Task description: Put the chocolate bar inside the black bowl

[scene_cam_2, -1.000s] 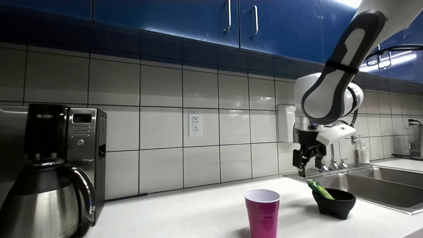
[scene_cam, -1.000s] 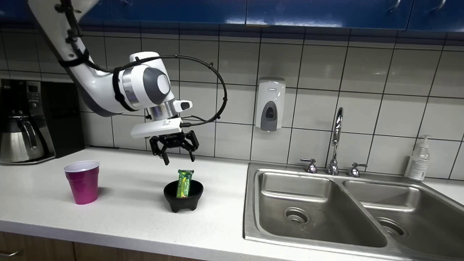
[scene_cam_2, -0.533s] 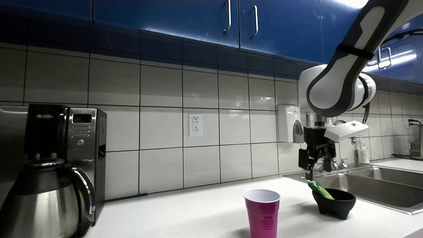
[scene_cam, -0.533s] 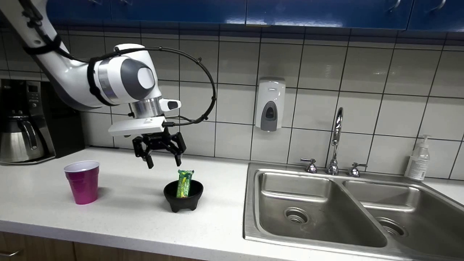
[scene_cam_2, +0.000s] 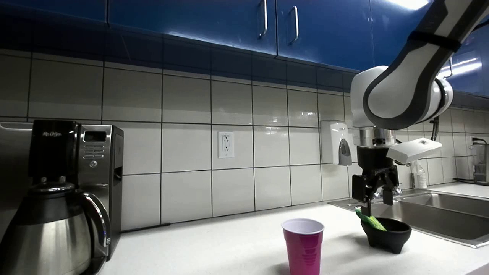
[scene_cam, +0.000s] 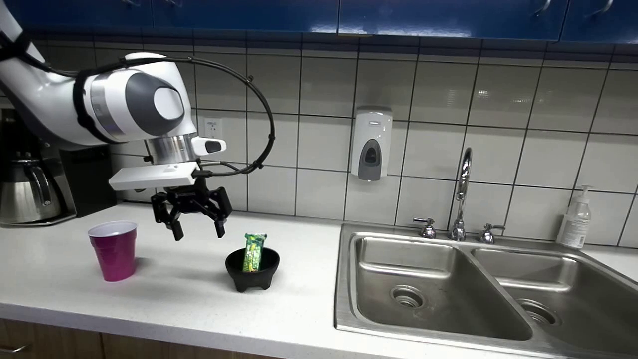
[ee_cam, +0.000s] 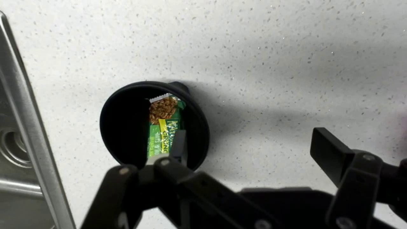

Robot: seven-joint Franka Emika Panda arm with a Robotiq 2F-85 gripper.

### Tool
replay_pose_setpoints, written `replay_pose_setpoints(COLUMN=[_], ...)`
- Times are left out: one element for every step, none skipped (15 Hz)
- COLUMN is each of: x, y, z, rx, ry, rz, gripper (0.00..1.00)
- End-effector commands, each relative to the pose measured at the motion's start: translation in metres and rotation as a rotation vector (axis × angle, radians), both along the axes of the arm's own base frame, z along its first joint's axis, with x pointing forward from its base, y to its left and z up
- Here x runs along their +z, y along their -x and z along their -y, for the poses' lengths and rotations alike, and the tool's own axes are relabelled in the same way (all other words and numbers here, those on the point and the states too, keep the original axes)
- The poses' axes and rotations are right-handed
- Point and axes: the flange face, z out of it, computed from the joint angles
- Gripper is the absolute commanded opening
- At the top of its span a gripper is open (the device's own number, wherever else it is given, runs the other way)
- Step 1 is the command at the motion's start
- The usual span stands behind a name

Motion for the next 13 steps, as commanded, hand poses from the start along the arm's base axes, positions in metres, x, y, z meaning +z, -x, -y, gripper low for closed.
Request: replay_pose_setpoints(x=[0.0101, 0.0024, 0.0026, 0.0027, 0.0028, 0.0028, 0.0028, 0.0028, 0.0028, 0.0028, 0.0028, 0.0028, 0.0028], y=[0.0044, 0.0, 0.0, 0.0002, 0.0002, 0.0003, 0.0003, 0.0003, 0.0003, 0.0003, 0.0003, 0.0003, 0.0003], z=[-0.0091, -0.004, -0.0051, -0.0058, -0.0062, -0.0063, -0.0064, -0.0065, -0.0065, -0.0066, -0.0066, -0.0067, -0.0067], rx=[0.006, 0.002, 0.002, 0.004, 0.004, 0.004, 0.005, 0.005, 0.005, 0.005, 0.005, 0.005, 0.005], ry=[0.002, -0.001, -0.001, -0.001, -0.001, -0.001, -0.001, 0.0, 0.0, 0.0, 0.0, 0.0, 0.0], rz=[-0.019, -0.008, -0.011, -0.013, -0.013, -0.013, -0.013, -0.013, -0.013, -0.014, -0.014, -0.014, -0.014], gripper=[1.0, 1.0, 1.0, 1.0, 1.0, 1.0, 1.0, 1.0, 1.0, 1.0, 1.0, 1.0, 1.0])
